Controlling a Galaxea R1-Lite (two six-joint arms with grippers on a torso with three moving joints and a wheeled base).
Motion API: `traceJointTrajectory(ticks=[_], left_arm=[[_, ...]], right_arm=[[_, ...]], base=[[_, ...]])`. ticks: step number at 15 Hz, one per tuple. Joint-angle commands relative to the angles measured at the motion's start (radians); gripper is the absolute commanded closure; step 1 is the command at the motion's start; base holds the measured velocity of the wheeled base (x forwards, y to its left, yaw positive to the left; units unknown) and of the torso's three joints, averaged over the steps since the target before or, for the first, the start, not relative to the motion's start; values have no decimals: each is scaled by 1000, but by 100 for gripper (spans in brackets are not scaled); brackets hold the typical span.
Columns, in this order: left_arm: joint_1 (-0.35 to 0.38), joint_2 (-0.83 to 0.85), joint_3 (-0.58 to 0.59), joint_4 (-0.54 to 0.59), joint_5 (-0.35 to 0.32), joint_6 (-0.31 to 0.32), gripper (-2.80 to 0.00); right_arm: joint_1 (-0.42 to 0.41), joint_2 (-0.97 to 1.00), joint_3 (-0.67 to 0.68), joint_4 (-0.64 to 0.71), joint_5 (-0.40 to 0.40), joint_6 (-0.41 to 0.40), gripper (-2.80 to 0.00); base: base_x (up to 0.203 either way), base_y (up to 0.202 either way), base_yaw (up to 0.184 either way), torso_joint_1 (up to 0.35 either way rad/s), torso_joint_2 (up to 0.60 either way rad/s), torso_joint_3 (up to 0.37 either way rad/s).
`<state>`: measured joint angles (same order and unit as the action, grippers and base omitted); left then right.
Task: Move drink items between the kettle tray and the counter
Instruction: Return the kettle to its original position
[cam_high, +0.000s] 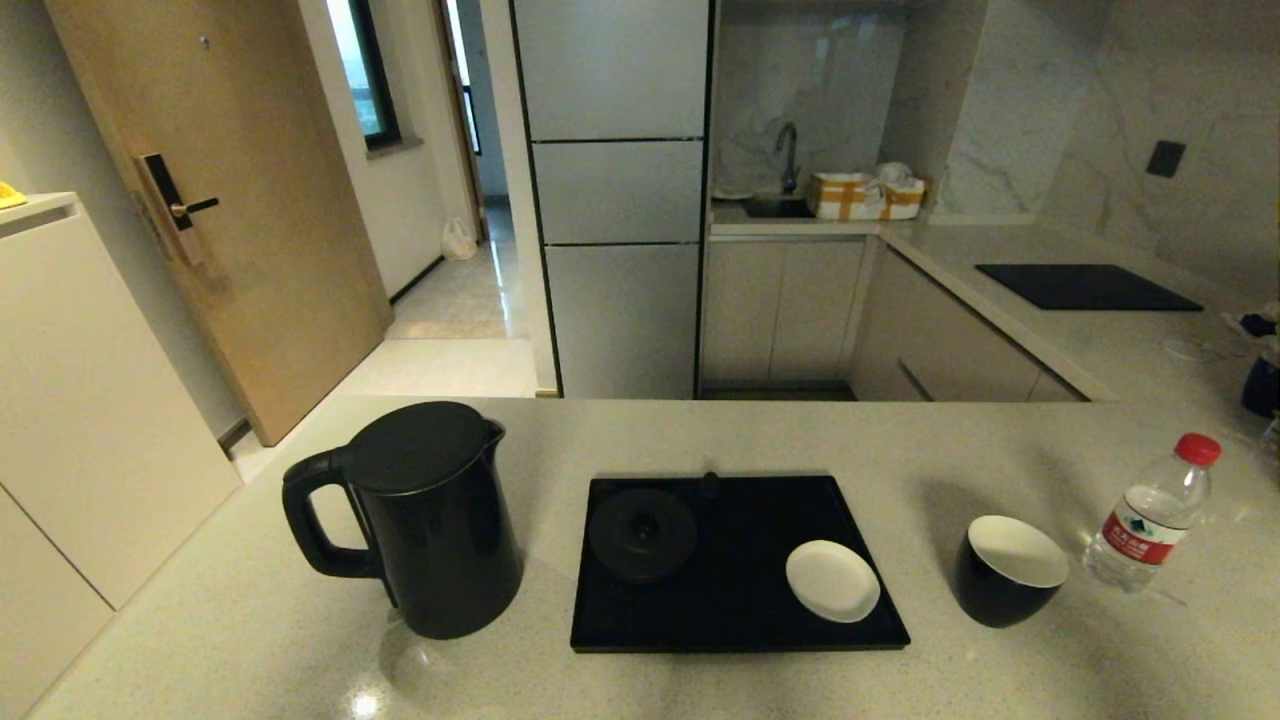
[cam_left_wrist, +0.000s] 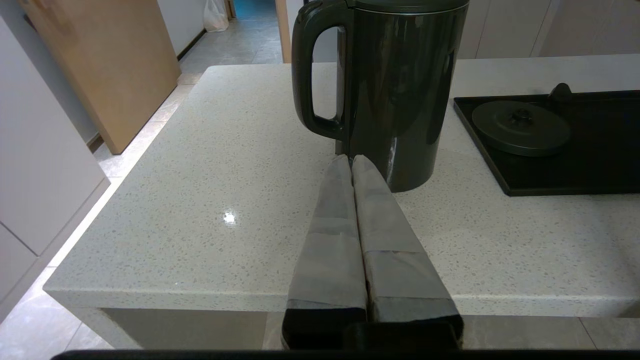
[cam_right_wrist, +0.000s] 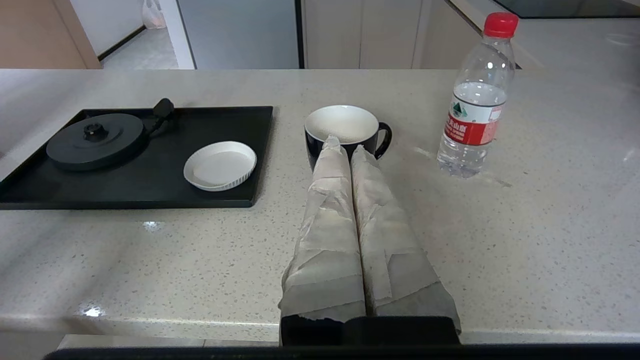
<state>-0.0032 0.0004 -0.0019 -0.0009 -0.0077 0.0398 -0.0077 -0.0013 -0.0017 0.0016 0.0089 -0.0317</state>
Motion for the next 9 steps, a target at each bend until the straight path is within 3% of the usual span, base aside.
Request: traceJointTrajectory(ticks=[1, 9], left_arm=[[0, 0, 0, -1, 0, -5, 0], [0, 0, 0, -1, 0, 2, 0]], right_arm=[[0, 0, 0, 0, 0, -1, 0], [0, 0, 0, 0, 0, -1, 0]], base=[[0, 0, 0, 0, 0, 0], [0, 0, 0, 0, 0, 0]])
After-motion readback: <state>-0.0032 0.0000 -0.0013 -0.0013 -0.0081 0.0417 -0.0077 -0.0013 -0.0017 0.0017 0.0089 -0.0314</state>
